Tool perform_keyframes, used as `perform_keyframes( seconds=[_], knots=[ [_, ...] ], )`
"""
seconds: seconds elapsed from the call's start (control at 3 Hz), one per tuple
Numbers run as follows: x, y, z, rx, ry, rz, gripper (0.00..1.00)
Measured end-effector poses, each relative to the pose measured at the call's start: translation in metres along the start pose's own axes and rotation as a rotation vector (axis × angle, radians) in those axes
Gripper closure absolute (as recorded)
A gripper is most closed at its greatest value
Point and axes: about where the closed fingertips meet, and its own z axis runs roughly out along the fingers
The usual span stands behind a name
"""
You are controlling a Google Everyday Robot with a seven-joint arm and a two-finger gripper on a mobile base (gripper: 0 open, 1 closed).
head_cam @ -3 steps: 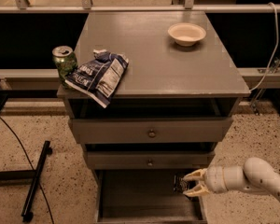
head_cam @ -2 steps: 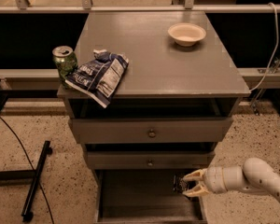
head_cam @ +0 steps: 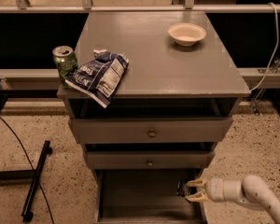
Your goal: Place rxbar chocolate into bottom drawer
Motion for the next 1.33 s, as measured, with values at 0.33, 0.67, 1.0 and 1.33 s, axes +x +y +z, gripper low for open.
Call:
perform_keyframes(
  seconds=[0.33, 0.67, 1.0, 1.33],
  knots=[
    [0.041, 0.002, 0.019, -0.009, -0.058, 0.016, 1.00],
    [0.052, -0.003, 0.018, 0.005, -0.063, 0.021, 0.85],
    [0.052, -0.002, 0.021, 0.000, -0.067, 0.022, 0.62],
    [0.051, -0.001, 0.024, -0.004, -0.070, 0.023, 0.38]
  ],
)
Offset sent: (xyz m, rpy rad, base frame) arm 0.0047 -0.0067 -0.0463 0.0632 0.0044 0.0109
